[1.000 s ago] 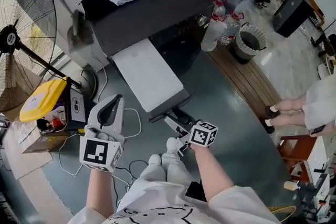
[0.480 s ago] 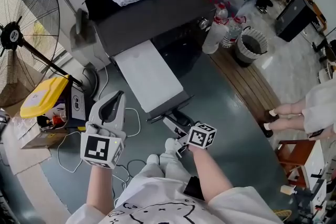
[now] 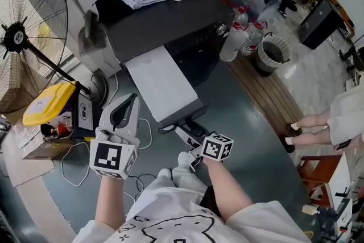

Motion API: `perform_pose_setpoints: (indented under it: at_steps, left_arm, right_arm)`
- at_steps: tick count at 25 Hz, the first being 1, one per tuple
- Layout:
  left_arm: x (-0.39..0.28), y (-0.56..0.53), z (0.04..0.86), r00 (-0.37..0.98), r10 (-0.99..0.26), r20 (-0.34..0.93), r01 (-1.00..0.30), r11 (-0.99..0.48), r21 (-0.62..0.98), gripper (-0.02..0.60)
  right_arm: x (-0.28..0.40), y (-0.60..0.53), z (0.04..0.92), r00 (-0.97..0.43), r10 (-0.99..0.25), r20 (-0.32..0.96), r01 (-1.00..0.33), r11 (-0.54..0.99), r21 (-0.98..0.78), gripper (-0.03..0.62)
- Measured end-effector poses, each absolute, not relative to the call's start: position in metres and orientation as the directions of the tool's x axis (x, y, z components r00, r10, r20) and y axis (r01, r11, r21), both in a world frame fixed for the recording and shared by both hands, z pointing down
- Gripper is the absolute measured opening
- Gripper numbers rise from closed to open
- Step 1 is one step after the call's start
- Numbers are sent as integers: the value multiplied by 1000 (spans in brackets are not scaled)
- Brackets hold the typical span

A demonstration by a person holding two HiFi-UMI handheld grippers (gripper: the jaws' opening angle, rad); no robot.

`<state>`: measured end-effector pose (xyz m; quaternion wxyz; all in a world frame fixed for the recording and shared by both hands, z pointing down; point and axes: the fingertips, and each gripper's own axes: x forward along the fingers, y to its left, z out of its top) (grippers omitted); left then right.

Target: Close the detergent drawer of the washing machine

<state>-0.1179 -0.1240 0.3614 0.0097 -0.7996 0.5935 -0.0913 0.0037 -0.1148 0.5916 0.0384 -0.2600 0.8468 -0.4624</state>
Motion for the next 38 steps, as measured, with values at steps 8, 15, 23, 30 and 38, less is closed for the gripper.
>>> perform_pose_setpoints:
  at_steps: [8,15,23,30,38]
  left_arm:
    - [-114,-132,359,256,-958,129,-953,-273,-130,17]
    - [-116,-145,355,215,-970,116,-962,-230,-144,17]
    - [-118,-159,357,168,-980,109,-973,-182,-141,17]
    - [-118,-161,363,149,-981,123,-976,-165,-139,17]
    - [-126,-164,357,123,-986,110,-977,-140,-161,17]
  right_arm:
    - [-2,-125,592,-871,-451,196,-408,439,-801,328]
    - [-11,-140,594,-885,-413,213,-399,440,-805,328]
    - [-15,-142,598,-908,-349,230,-379,455,-806,328]
    - [-25,-156,585,-899,-391,197,-375,456,-807,324]
    - [-31,-161,592,-890,-394,229,-402,441,-803,324]
